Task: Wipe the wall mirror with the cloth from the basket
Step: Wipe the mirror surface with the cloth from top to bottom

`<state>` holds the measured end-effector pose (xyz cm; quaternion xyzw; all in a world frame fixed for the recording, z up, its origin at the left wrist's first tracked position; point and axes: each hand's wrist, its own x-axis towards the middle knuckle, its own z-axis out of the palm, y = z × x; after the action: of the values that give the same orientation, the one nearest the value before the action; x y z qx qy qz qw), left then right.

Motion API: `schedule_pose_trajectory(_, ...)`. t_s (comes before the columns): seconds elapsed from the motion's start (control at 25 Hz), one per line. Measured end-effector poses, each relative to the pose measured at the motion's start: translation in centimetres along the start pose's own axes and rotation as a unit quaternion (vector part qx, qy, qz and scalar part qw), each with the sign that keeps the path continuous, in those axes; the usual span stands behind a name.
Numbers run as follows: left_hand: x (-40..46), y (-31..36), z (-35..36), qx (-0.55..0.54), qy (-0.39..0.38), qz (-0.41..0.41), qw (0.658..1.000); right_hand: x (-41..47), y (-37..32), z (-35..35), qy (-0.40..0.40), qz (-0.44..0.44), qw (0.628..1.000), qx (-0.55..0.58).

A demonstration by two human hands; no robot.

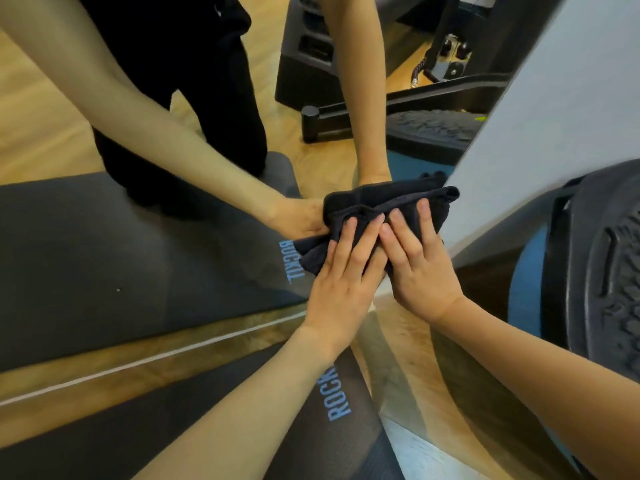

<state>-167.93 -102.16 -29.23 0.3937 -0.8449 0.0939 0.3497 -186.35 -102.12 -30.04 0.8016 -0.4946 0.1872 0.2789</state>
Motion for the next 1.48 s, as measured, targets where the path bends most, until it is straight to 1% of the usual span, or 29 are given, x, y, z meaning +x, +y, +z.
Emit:
schedule_pose_trajectory(0.16,-0.8,-2.5,-2.4,-0.032,-0.024,0.029,0.999,2.1,-4.0,-0.8,0.043,0.013,0.999,0.029)
schedule_pose_trajectory(0.36,-4.9,-7.9,-6.1,-0.034,-0.029,0.043,0.998,4.8,-10.8,-0.8,0.06,0.009,0.996,0.064)
schedule_pose_trajectory(0.52,-9.3,-13.7,-10.4,-0.035,-0.018,0.043,0.998,8.3,-19.2,-0.8,0.108,-0.013,0.988,0.105)
schedule_pose_trajectory(0.64,-13.5,-18.3,-13.9,-0.002,-0.015,0.044,0.999,9.8,-26.2,0.6,0.092,0.022,0.987,0.132)
schedule_pose_trajectory(0.68,-14.8,-19.9,-14.8,0.008,-0.017,0.047,0.999,10.3,-28.2,1.3,0.089,0.025,0.986,0.139)
schedule_pose_trajectory(0.76,-17.5,-23.4,-17.4,0.031,-0.014,0.047,0.998,11.7,-32.9,2.4,0.105,0.017,0.981,0.163)
schedule_pose_trajectory(0.8,-18.8,-25.1,-18.7,0.046,-0.013,0.043,0.998,12.4,-35.3,3.0,0.099,0.02,0.98,0.174)
schedule_pose_trajectory(0.92,-23.1,-30.4,-23.0,0.079,-0.045,0.027,0.996,14.3,-42.9,4.2,0.033,0.04,0.975,0.216)
schedule_pose_trajectory(1.0,-25.9,-33.7,-26.0,0.087,-0.066,0.012,0.994,15.6,-47.6,4.2,-0.001,0.022,0.971,0.237)
schedule_pose_trajectory(1.04,-27.2,-35.2,-27.3,0.095,-0.076,-0.001,0.993,16.6,-49.5,3.9,0.001,0.017,0.97,0.242)
schedule_pose_trajectory(1.16,-31.2,-39.2,-30.9,0.163,-0.1,-0.051,0.98,19.7,-55.4,3.3,0.047,0.002,0.967,0.249)
schedule_pose_trajectory(1.2,-32.2,-39.9,-31.9,0.171,-0.114,-0.075,0.976,20.5,-57.1,3.4,0.055,-0.015,0.97,0.238)
schedule_pose_trajectory(1.24,-32.5,-39.9,-33.0,0.155,-0.129,-0.113,0.973,21.2,-58.6,3.6,0.058,-0.032,0.971,0.228)
schedule_pose_trajectory(1.28,-33.0,-40.2,-33.6,0.165,-0.141,-0.119,0.969,21.7,-60.0,3.9,0.057,-0.048,0.971,0.225)
schedule_pose_trajectory(1.36,-34.2,-41.1,-33.9,0.182,-0.147,-0.17,0.957,22.3,-61.5,4.4,0.057,-0.059,0.972,0.221)
schedule_pose_trajectory(1.4,-34.9,-41.8,-33.7,0.201,-0.143,-0.151,0.957,22.4,-61.9,4.9,0.069,-0.063,0.971,0.218)
schedule_pose_trajectory(1.44,-35.8,-42.1,-33.2,0.181,-0.136,-0.156,0.961,22.3,-61.9,5.4,0.083,-0.072,0.97,0.217)
schedule_pose_trajectory(1.48,-37.2,-42.8,-32.4,0.169,-0.107,-0.14,0.97,22.1,-61.5,6.0,0.091,-0.091,0.968,0.216)
